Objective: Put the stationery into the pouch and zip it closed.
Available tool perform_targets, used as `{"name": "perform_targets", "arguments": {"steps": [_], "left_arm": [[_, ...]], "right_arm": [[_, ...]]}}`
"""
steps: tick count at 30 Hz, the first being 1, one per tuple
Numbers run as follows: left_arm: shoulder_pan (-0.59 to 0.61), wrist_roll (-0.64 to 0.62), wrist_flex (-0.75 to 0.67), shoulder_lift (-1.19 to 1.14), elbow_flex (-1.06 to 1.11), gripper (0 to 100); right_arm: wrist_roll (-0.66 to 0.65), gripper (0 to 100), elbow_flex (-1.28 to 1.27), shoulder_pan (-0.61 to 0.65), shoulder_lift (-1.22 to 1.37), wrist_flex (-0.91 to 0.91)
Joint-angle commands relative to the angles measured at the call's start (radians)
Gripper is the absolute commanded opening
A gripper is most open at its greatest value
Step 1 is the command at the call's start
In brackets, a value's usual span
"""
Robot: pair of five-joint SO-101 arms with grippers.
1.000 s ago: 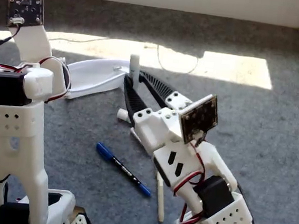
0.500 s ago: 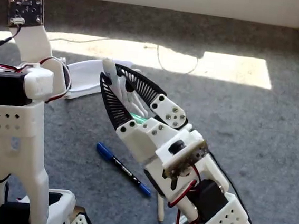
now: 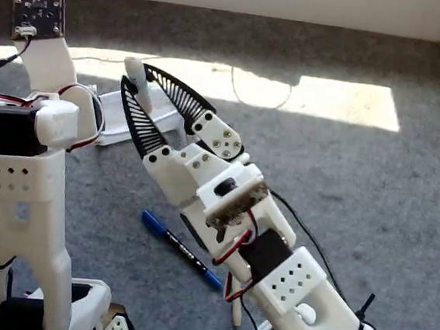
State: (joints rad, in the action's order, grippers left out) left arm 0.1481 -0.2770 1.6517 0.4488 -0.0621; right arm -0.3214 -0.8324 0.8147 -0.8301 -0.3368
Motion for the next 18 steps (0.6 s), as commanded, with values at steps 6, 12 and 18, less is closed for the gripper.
{"name": "perform_targets", "arguments": {"steps": [6,12,18], "left_arm": [[-0.016,-0.006,-0.014,0.01,0.004,1],[-0.016,-0.006,-0.014,0.01,0.004,1],[-0.016,-0.006,-0.014,0.01,0.004,1]], "right_arm": [[-0.014,1.5,0.042,0.004,0.097,-0.116],[-0.011,1.5,-0.001,0.004,0.096,-0.119],[-0.011,1.5,-0.082,0.004,0.096,-0.113]]}}
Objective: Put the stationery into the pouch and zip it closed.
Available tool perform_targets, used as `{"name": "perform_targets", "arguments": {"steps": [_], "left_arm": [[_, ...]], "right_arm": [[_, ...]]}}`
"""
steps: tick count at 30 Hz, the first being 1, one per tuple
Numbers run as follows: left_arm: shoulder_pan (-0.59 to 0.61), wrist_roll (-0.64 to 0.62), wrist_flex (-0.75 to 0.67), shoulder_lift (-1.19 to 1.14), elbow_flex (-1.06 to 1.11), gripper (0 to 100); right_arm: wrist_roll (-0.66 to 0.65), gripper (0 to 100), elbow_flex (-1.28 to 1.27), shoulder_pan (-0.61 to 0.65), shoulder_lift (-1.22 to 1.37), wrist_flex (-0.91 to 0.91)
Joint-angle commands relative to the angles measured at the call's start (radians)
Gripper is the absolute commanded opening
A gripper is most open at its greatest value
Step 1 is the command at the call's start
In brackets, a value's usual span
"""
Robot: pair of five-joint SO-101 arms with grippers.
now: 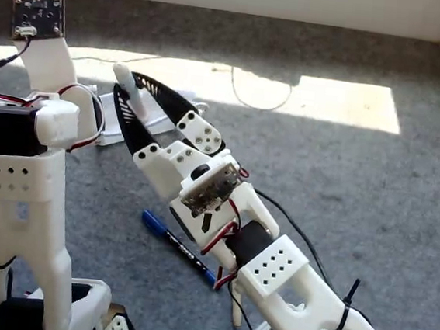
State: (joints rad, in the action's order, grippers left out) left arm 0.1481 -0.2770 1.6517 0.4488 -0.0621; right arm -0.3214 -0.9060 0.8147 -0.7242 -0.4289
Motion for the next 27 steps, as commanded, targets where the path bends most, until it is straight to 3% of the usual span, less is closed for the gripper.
{"name": "perform_targets", "arguments": {"steps": [1,14,21,27], "left_arm": [[-0.016,-0.006,-0.014,0.01,0.004,1],[-0.016,-0.006,-0.014,0.01,0.004,1],[-0.016,-0.006,-0.014,0.01,0.004,1],[-0.016,-0.006,-0.014,0.01,0.004,1]], "right_arm": [[-0.011,1.5,-0.024,0.004,-0.01,-0.021],[-0.009,1.7,-0.119,0.004,-0.01,-0.015],[-0.005,2.1,-0.077,0.004,-0.01,0.22],[0.18,13.5,0.005,-0.001,-0.01,0.383]]}}
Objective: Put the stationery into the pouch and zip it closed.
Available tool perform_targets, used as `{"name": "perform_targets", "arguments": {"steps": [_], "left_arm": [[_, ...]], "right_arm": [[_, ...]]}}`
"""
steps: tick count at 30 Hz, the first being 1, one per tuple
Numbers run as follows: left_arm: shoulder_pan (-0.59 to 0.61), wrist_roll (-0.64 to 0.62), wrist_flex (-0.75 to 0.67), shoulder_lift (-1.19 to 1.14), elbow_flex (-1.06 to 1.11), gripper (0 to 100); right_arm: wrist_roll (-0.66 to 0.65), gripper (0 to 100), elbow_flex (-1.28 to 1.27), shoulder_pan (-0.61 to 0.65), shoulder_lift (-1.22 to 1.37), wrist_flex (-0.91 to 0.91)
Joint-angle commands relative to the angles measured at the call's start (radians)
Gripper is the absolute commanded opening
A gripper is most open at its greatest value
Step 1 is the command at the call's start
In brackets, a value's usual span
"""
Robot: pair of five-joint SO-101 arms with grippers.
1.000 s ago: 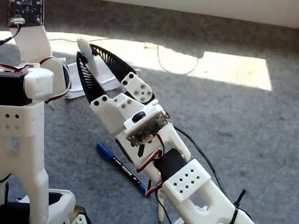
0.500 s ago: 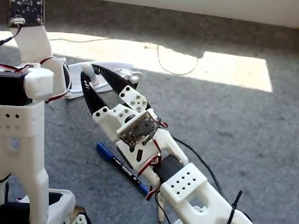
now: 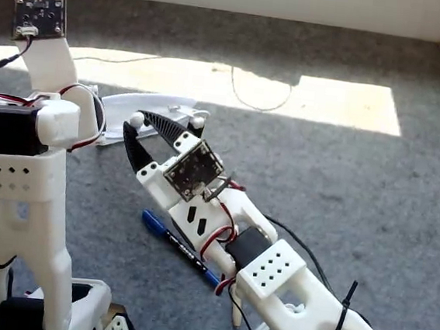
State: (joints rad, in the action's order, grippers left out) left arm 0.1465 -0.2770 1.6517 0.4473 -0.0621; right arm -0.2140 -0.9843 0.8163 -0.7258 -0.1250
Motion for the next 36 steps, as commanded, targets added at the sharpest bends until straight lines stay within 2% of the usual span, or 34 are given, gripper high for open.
{"name": "perform_targets", "arguments": {"steps": [1,8,13,21,28,33,36], "left_arm": [[-0.015,-0.006,-0.014,0.012,0.004,1],[-0.015,-0.006,-0.014,0.012,0.004,1],[-0.015,-0.006,-0.014,0.012,0.004,1],[-0.015,-0.006,-0.014,0.012,0.004,1],[-0.015,-0.006,-0.014,0.012,0.004,1],[-0.015,-0.006,-0.014,0.012,0.004,1],[-0.015,-0.006,-0.014,0.012,0.004,1]], "right_arm": [[0.092,15.3,0.102,-0.01,-0.01,0.119],[0.121,15.9,0.278,-0.064,-0.013,0.369],[0.123,15.9,0.378,-0.113,-0.107,0.568],[0.123,15.9,0.395,-0.173,-0.292,0.765],[0.124,15.9,0.395,-0.246,-0.308,0.954],[0.244,15.9,0.392,-0.297,-0.308,1.095],[0.255,15.9,0.39,-0.312,-0.306,1.136]]}}
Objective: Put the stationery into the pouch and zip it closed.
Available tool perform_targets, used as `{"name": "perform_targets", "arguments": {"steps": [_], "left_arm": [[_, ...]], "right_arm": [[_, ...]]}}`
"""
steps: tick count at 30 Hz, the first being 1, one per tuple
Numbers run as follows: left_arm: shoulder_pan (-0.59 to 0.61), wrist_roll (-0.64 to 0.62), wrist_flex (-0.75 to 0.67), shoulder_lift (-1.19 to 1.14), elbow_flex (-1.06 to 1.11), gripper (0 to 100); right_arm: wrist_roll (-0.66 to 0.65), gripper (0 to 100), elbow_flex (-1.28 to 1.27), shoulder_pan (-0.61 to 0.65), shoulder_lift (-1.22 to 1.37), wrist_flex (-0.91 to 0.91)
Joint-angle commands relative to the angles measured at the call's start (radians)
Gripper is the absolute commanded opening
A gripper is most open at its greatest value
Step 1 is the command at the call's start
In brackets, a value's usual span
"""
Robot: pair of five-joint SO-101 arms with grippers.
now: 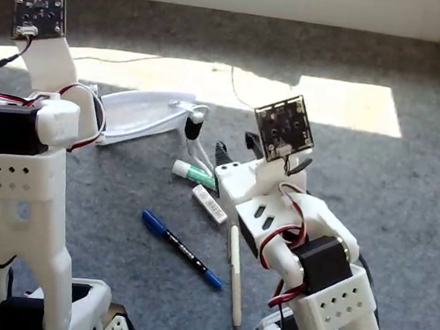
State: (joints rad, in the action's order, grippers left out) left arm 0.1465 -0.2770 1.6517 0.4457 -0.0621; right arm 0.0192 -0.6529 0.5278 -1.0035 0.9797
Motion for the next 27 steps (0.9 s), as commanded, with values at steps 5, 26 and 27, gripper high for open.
{"name": "perform_targets", "arguments": {"steps": [5,26,27], "left_arm": [[-0.015,-0.006,-0.014,0.013,0.005,1],[-0.015,-0.006,-0.014,0.01,0.005,1],[-0.015,-0.006,-0.014,0.01,0.005,1]], "right_arm": [[0.021,15.9,0.038,-0.044,-0.027,0.113],[0.069,15.9,-0.254,-0.038,0.111,0.099],[0.071,15.9,-0.251,-0.038,0.156,0.099]]}}
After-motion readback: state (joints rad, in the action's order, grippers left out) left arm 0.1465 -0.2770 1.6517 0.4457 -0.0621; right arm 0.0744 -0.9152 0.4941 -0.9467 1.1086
